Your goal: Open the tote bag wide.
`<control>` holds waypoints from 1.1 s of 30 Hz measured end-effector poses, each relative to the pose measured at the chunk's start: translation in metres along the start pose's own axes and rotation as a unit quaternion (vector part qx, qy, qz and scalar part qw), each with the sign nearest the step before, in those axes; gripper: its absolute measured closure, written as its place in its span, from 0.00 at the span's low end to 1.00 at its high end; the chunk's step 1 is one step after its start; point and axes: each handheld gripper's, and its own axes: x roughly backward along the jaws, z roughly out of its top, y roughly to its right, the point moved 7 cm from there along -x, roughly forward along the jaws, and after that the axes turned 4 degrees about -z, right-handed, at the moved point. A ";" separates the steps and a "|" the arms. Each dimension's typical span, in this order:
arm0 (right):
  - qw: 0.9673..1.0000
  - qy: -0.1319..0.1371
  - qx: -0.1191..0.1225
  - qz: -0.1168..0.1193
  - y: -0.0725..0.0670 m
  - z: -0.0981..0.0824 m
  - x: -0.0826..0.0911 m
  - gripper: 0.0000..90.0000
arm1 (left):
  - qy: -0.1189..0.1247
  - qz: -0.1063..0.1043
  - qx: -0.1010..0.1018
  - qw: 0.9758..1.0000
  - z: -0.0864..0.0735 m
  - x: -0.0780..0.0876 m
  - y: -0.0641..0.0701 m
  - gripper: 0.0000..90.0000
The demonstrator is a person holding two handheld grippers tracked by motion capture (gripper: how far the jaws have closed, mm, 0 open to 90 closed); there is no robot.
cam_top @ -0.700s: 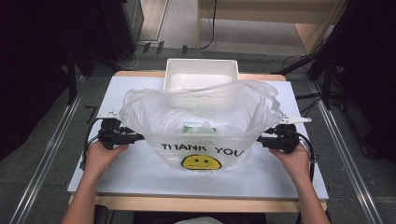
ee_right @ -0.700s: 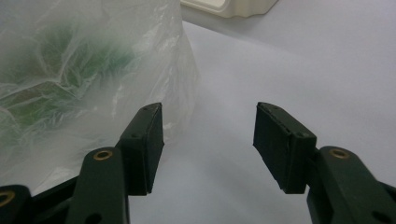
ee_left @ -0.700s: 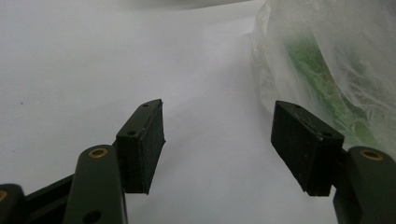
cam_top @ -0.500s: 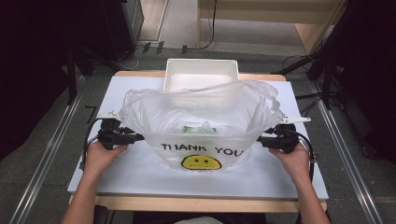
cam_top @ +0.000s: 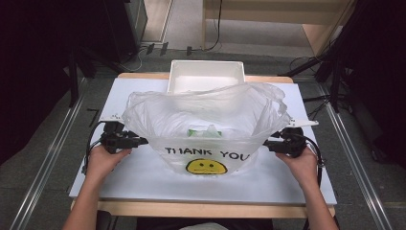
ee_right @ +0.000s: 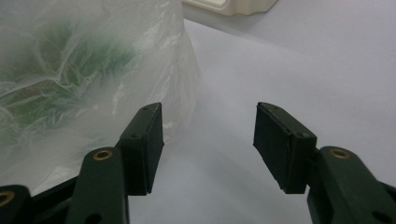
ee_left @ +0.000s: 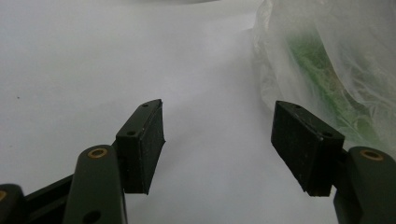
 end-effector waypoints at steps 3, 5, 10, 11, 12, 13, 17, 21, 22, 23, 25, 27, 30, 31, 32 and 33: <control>1.000 0.002 0.001 0.000 0.000 0.000 0.000 0.49 | 0.002 -0.002 -0.001 1.000 0.001 0.000 0.000 0.40; 1.000 0.001 -0.001 -0.001 0.001 0.000 0.000 0.49 | 0.000 -0.003 -0.002 1.000 0.000 0.000 0.000 0.40; 1.000 0.003 0.000 -0.002 0.001 0.000 0.000 0.49 | 0.000 -0.003 0.000 1.000 0.000 0.000 0.000 0.40; 1.000 0.002 -0.001 -0.003 0.001 0.000 0.000 0.49 | 0.000 -0.001 -0.001 1.000 0.001 0.001 -0.001 0.40; 1.000 0.002 -0.001 -0.004 0.001 0.000 0.000 0.49 | 0.001 -0.002 -0.001 1.000 0.001 0.001 -0.001 0.40; 1.000 0.002 -0.001 -0.004 0.001 0.000 0.000 0.49 | 0.001 -0.002 -0.001 1.000 0.001 0.001 -0.001 0.40; 1.000 0.001 -0.002 -0.004 0.002 0.000 0.001 0.49 | 0.000 -0.004 -0.001 1.000 0.001 0.001 0.000 0.40; 1.000 0.003 -0.001 -0.002 0.001 0.000 0.000 0.49 | -0.002 -0.002 0.000 1.000 0.000 0.002 -0.001 0.40; 1.000 0.002 -0.001 -0.002 0.001 0.000 0.000 0.49 | -0.002 -0.002 0.001 1.000 0.000 0.003 -0.001 0.40; 1.000 0.002 0.000 -0.001 0.001 0.001 0.000 0.49 | -0.002 -0.002 0.001 1.000 0.000 0.003 -0.001 0.41; 1.000 0.002 0.000 0.001 0.001 0.001 0.001 0.49 | 0.000 -0.003 0.002 1.000 0.001 0.005 -0.001 0.42; 1.000 0.004 -0.001 0.003 0.001 0.001 0.002 0.49 | 0.002 -0.006 -0.001 1.000 0.003 0.008 0.000 0.44; 1.000 0.007 0.003 0.007 0.002 0.004 0.008 0.49 | 0.006 -0.011 0.001 1.000 0.007 0.012 0.001 0.47; 1.000 0.007 0.001 0.010 0.002 0.006 0.011 0.50 | 0.007 -0.015 0.004 1.000 0.009 0.014 0.002 0.47; 1.000 0.007 0.001 0.010 0.002 0.006 0.011 0.50 | 0.007 -0.015 0.004 1.000 0.009 0.014 0.002 0.48; 1.000 0.009 0.001 0.018 0.002 0.008 0.014 0.50 | 0.010 -0.020 0.006 1.000 0.012 0.016 0.003 0.48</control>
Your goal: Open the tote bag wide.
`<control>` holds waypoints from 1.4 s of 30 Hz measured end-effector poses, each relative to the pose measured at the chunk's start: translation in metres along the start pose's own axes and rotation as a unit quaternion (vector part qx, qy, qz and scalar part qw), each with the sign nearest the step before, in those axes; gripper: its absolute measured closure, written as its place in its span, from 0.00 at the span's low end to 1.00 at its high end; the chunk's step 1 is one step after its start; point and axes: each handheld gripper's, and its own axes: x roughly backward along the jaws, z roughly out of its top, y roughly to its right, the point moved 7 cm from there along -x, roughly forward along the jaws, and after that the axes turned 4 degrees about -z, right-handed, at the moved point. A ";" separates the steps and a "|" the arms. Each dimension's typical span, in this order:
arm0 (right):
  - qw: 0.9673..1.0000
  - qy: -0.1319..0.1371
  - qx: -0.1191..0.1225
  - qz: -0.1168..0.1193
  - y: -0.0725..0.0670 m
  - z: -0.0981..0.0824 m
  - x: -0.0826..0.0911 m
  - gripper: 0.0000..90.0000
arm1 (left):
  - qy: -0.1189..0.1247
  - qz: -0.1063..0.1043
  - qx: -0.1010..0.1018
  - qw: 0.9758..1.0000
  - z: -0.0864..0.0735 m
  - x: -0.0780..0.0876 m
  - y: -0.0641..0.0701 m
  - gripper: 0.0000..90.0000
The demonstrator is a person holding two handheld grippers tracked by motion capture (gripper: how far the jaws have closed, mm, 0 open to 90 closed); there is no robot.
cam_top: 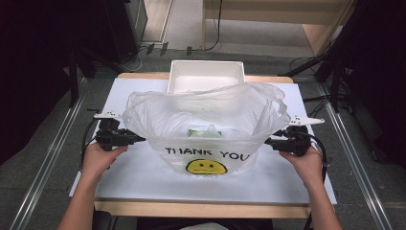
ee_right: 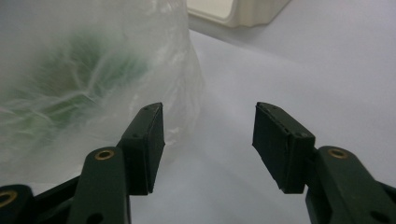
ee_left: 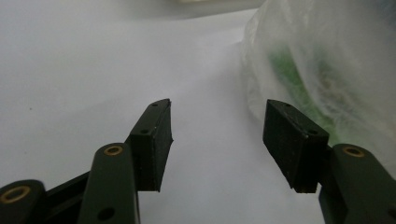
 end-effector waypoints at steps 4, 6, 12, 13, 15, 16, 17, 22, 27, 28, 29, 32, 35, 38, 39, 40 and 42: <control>0.999 0.027 0.006 0.024 -0.001 0.019 0.014 0.54 | -0.013 0.004 -0.031 0.999 0.010 0.004 0.006 0.55; 0.999 0.030 0.010 0.025 -0.001 0.022 0.016 0.54 | -0.014 0.004 -0.040 0.999 0.013 0.006 0.006 0.56; 0.998 0.008 0.006 0.066 0.003 0.051 0.032 0.67 | -0.012 -0.020 -0.048 0.999 0.036 0.020 0.005 0.66; 0.997 0.008 0.011 0.071 0.002 0.057 0.035 0.67 | -0.019 -0.015 -0.055 0.998 0.039 0.022 0.005 0.66; 0.996 0.014 0.025 0.080 0.003 0.073 0.043 0.71 | -0.024 -0.024 -0.058 0.998 0.046 0.026 0.005 0.68; 0.996 0.014 0.025 0.080 0.003 0.073 0.043 0.71 | -0.025 -0.031 -0.066 0.997 0.050 0.028 0.005 0.68; 0.995 0.023 0.025 0.092 0.003 0.084 0.050 0.73 | -0.025 -0.033 -0.077 0.996 0.054 0.030 0.006 0.70; 0.996 0.024 0.039 0.076 0.008 0.103 0.059 0.87 | -0.025 -0.038 -0.095 0.994 0.074 0.039 0.008 0.78; 0.993 0.050 0.057 0.090 0.010 0.135 0.076 0.97 | -0.023 -0.050 -0.118 0.991 0.097 0.052 0.017 0.97; 0.993 0.050 0.065 0.087 0.009 0.141 0.079 0.97 | -0.013 -0.057 -0.120 0.991 0.108 0.058 0.021 0.98; 0.993 0.050 0.065 0.087 0.009 0.141 0.079 0.97 | -0.013 -0.057 -0.120 0.991 0.108 0.058 0.021 0.98; 0.992 0.045 0.088 0.083 0.000 0.165 0.090 0.97 | -0.002 -0.060 -0.139 0.988 0.129 0.070 0.031 0.99; 0.991 0.047 0.093 0.087 -0.003 0.174 0.093 0.99 | -0.003 -0.057 -0.152 0.987 0.139 0.075 0.038 1.00; 0.989 0.047 0.091 0.102 -0.011 0.191 0.101 1.00 | -0.001 -0.066 -0.159 0.985 0.149 0.081 0.048 1.00; 0.989 0.046 0.092 0.104 -0.013 0.194 0.103 1.00 | 0.003 -0.068 -0.163 0.984 0.154 0.084 0.053 1.00; 0.989 0.048 0.100 0.101 -0.017 0.201 0.105 1.00 | 0.004 -0.069 -0.168 0.983 0.158 0.086 0.057 1.00; 0.986 0.051 0.116 0.105 -0.030 0.214 0.109 1.00 | 0.007 -0.080 -0.172 0.982 0.164 0.089 0.064 1.00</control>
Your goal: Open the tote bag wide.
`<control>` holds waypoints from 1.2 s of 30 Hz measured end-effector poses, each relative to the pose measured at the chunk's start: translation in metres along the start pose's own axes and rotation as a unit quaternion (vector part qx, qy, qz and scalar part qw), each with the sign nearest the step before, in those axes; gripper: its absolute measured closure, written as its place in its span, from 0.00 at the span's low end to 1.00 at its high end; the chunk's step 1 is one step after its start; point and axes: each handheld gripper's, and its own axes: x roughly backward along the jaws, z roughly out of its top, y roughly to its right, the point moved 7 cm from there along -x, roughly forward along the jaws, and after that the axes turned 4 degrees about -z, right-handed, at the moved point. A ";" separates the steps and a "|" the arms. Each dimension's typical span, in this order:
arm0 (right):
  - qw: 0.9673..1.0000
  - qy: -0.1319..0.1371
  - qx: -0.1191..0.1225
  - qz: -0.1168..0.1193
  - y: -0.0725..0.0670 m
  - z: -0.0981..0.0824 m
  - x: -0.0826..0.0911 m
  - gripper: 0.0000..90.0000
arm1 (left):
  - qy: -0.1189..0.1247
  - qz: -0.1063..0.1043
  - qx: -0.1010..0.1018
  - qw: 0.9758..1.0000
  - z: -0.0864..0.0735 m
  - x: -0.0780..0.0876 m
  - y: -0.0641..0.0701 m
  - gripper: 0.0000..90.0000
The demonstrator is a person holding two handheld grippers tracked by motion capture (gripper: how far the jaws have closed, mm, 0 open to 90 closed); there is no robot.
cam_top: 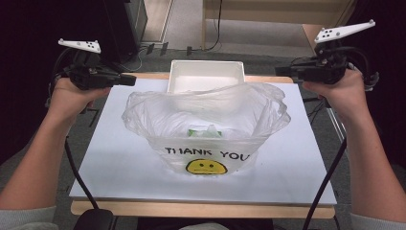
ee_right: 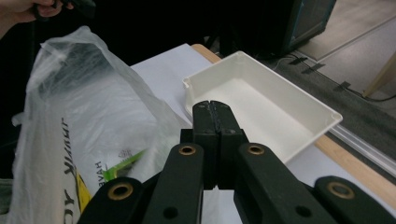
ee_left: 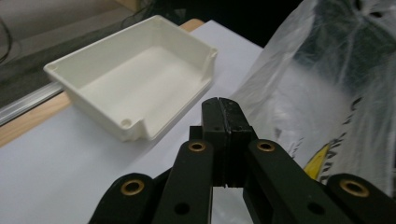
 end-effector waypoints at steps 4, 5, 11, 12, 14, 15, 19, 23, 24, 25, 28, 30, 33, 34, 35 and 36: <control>1.000 -0.003 0.022 0.004 -0.017 0.016 -0.006 1.00 | -0.007 -0.008 -0.028 1.000 0.017 -0.005 0.020 1.00; 0.999 -0.006 0.034 0.010 -0.029 0.024 -0.011 1.00 | -0.008 -0.012 -0.029 0.999 0.021 -0.007 0.025 1.00; 0.998 -0.007 0.054 0.032 -0.059 0.042 -0.027 1.00 | -0.021 -0.027 -0.055 0.998 0.040 -0.024 0.053 1.00; 0.998 -0.007 0.059 0.035 -0.065 0.045 -0.029 1.00 | -0.023 -0.028 -0.053 0.998 0.043 -0.026 0.056 1.00; 0.997 -0.007 0.065 0.042 -0.074 0.050 -0.035 1.00 | -0.025 -0.030 -0.055 0.998 0.046 -0.029 0.059 1.00; 0.997 -0.007 0.065 0.042 -0.074 0.050 -0.035 1.00 | -0.026 -0.030 -0.060 0.997 0.048 -0.032 0.061 1.00; 0.995 -0.008 0.084 0.056 -0.097 0.055 -0.050 1.00 | -0.032 -0.041 -0.057 0.997 0.055 -0.047 0.071 1.00; 0.994 -0.013 0.092 0.061 -0.108 0.050 -0.063 1.00 | -0.032 -0.053 -0.059 0.996 0.052 -0.058 0.076 1.00; 0.993 -0.012 0.095 0.064 -0.110 0.047 -0.067 1.00 | -0.033 -0.052 -0.062 0.996 0.049 -0.064 0.077 1.00; 0.993 -0.018 0.093 0.067 -0.112 0.041 -0.074 1.00 | -0.038 -0.052 -0.061 0.996 0.045 -0.068 0.078 1.00; 0.993 -0.024 0.094 0.073 -0.110 0.028 -0.084 1.00 | -0.044 -0.060 -0.062 0.995 0.036 -0.077 0.079 1.00; 0.993 -0.035 0.087 0.072 -0.106 0.017 -0.090 1.00 | -0.054 -0.061 -0.064 0.995 0.029 -0.082 0.079 1.00; 0.993 -0.046 0.084 0.069 -0.100 -0.001 -0.097 1.00 | -0.065 -0.057 -0.060 0.994 0.017 -0.091 0.075 1.00; 0.993 -0.046 0.084 0.069 -0.100 -0.001 -0.097 1.00 | -0.065 -0.057 -0.060 0.994 0.017 -0.091 0.075 1.00; 0.993 -0.048 0.083 0.067 -0.099 -0.004 -0.098 1.00 | -0.068 -0.058 -0.059 0.994 0.014 -0.093 0.074 1.00; 0.993 -0.053 0.081 0.064 -0.096 -0.011 -0.099 1.00 | -0.067 -0.057 -0.054 0.995 0.013 -0.095 0.074 1.00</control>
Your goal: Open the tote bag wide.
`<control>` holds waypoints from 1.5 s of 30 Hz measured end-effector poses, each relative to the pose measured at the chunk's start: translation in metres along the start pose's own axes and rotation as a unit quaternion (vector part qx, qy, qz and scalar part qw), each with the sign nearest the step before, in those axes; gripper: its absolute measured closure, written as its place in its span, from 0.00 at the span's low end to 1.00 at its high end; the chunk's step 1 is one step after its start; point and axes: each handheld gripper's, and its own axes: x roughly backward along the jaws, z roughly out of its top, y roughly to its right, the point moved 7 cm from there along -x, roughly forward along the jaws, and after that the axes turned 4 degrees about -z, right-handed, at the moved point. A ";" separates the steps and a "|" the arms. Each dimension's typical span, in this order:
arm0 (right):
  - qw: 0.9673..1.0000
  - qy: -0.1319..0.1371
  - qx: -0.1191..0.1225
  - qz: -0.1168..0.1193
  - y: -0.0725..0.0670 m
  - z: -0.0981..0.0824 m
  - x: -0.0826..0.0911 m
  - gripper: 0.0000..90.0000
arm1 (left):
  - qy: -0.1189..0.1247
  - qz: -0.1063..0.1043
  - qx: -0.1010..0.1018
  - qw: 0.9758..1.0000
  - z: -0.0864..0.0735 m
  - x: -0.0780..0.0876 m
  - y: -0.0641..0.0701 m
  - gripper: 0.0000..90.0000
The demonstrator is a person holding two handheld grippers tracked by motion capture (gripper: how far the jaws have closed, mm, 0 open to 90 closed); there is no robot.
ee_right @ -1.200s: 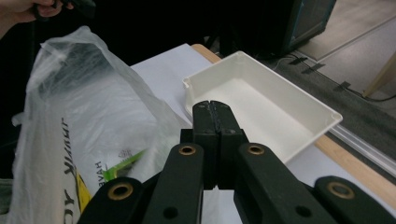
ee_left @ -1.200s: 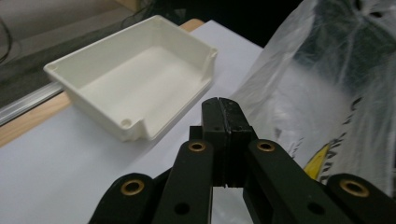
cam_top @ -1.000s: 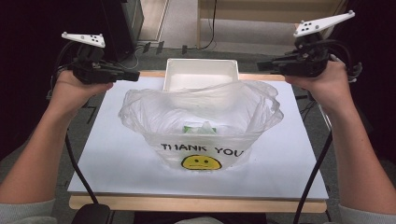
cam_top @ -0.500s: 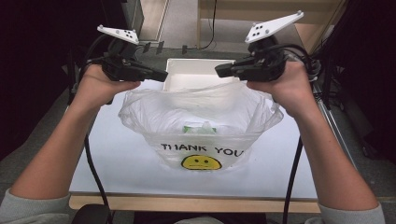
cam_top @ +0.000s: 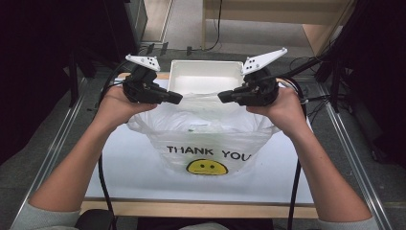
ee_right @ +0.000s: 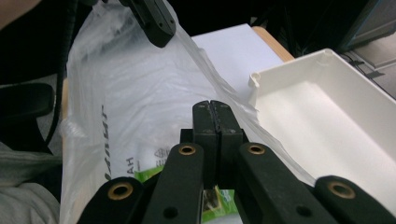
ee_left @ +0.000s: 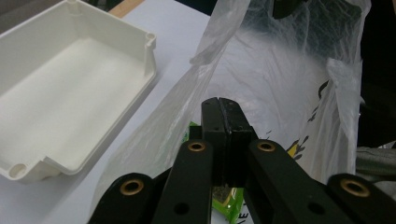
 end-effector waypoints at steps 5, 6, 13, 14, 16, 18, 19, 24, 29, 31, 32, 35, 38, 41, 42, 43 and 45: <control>1.000 0.002 -0.009 -0.002 0.004 -0.014 -0.002 1.00 | -0.014 0.002 0.006 1.000 -0.012 -0.012 -0.004 1.00; 1.000 0.002 -0.012 -0.004 0.005 -0.017 -0.002 1.00 | -0.015 0.001 0.008 1.000 -0.014 -0.014 -0.004 1.00; 1.000 0.000 -0.020 -0.005 0.008 -0.032 -0.004 1.00 | -0.030 0.003 0.017 0.999 -0.024 -0.024 -0.006 1.00; 1.000 -0.002 -0.021 -0.006 0.008 -0.033 -0.004 1.00 | -0.034 0.003 0.020 0.999 -0.028 -0.026 -0.007 1.00; 1.000 -0.006 -0.024 -0.008 0.008 -0.038 -0.004 1.00 | -0.036 0.002 0.023 0.999 -0.030 -0.028 -0.007 1.00; 0.999 -0.008 -0.031 -0.009 0.007 -0.043 -0.004 1.00 | -0.039 0.002 0.028 0.999 -0.034 -0.030 -0.008 1.00; 0.999 -0.010 -0.034 -0.011 0.007 -0.047 -0.004 1.00 | -0.039 0.001 0.030 0.999 -0.038 -0.032 -0.009 1.00; 0.999 -0.016 -0.040 -0.016 0.009 -0.056 -0.006 1.00 | -0.043 0.001 0.038 0.998 -0.045 -0.034 -0.011 1.00; 0.998 -0.025 -0.048 -0.011 0.008 -0.067 -0.013 0.99 | -0.052 -0.004 0.049 0.997 -0.055 -0.041 -0.012 0.99; 0.998 -0.030 -0.050 -0.013 0.008 -0.070 -0.015 0.99 | -0.052 -0.004 0.052 0.997 -0.057 -0.042 -0.013 0.99; 0.998 -0.032 -0.055 -0.013 0.008 -0.071 -0.016 1.00 | -0.053 -0.005 0.054 0.997 -0.059 -0.043 -0.013 0.99; 0.998 -0.024 -0.060 -0.013 0.008 -0.072 -0.014 1.00 | -0.053 -0.004 0.059 0.997 -0.066 -0.045 -0.014 0.99; 0.998 -0.022 -0.063 -0.015 0.008 -0.073 -0.011 1.00 | -0.053 -0.004 0.060 0.997 -0.069 -0.045 -0.014 0.99; 0.997 -0.027 -0.064 -0.027 0.010 -0.078 -0.006 1.00 | -0.046 -0.002 0.065 0.997 -0.073 -0.043 -0.015 0.99; 0.997 -0.027 -0.064 -0.028 0.009 -0.080 -0.006 1.00 | -0.046 -0.002 0.065 0.997 -0.073 -0.043 -0.015 1.00; 0.997 -0.027 -0.063 -0.030 0.009 -0.082 -0.006 1.00 | -0.043 -0.005 0.066 0.997 -0.074 -0.043 -0.015 0.99; 0.997 -0.030 -0.068 -0.031 0.010 -0.087 -0.009 1.00 | -0.038 -0.004 0.068 0.997 -0.077 -0.044 -0.015 0.99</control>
